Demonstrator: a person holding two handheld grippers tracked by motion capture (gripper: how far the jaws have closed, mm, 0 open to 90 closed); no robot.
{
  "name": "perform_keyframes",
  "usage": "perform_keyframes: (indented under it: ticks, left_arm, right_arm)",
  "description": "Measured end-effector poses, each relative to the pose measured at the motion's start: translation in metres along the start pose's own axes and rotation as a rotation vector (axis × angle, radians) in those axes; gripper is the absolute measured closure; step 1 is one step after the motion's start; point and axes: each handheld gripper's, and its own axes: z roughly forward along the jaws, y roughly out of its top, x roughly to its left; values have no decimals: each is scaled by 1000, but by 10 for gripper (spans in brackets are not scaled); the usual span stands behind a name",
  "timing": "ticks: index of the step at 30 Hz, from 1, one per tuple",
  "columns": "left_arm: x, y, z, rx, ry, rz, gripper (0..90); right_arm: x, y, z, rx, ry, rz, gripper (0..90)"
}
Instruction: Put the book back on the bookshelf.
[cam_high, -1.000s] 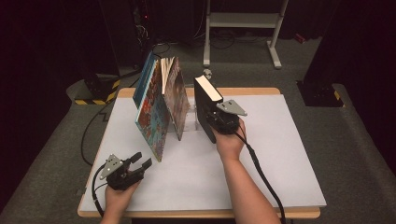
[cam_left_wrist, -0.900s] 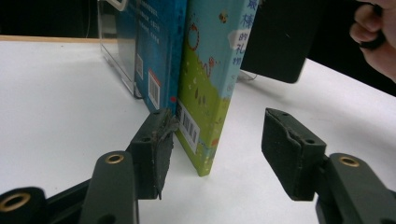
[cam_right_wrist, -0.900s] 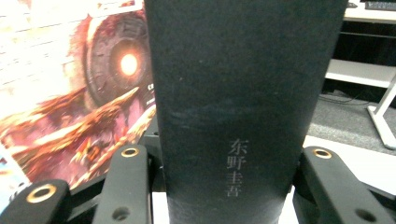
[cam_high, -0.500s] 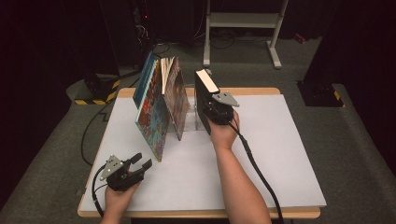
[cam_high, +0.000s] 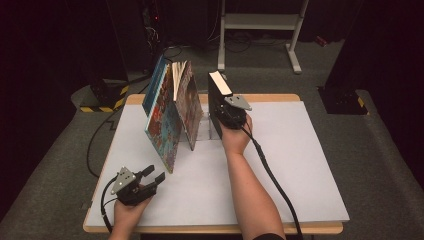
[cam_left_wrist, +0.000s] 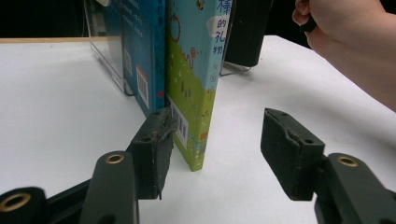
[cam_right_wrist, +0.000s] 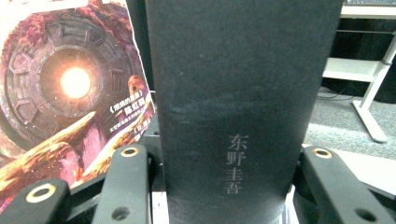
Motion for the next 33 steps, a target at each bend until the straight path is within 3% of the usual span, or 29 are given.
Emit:
perform_keyframes:
  ticks: [5, 12, 16, 23, 28, 33]
  left_arm:
    - [1, 0, -1, 1, -1, 0, 439]
    - [-1, 0, 0, 8, 2, 5, 439]
    - [-1, 0, -1, 11, 8, 4, 437]
    - [1, -1, -1, 15, 12, 3, 438]
    - [1, -1, 0, 17, 13, 3, 439]
    - [0, -2, 1, 19, 13, 1, 437]
  right_arm:
    - [-1, -8, -6, -1, -4, 38, 525]
    - [5, -13, -12, 22, 7, 4, 496]
    - [0, -11, -21, 26, 58, 34, 455]
    - [-14, -17, -45, 38, 145, 41, 479]
    - [-21, -28, -46, 73, 195, 61, 487]
    - [-19, -28, -44, 81, 204, 86, 496]
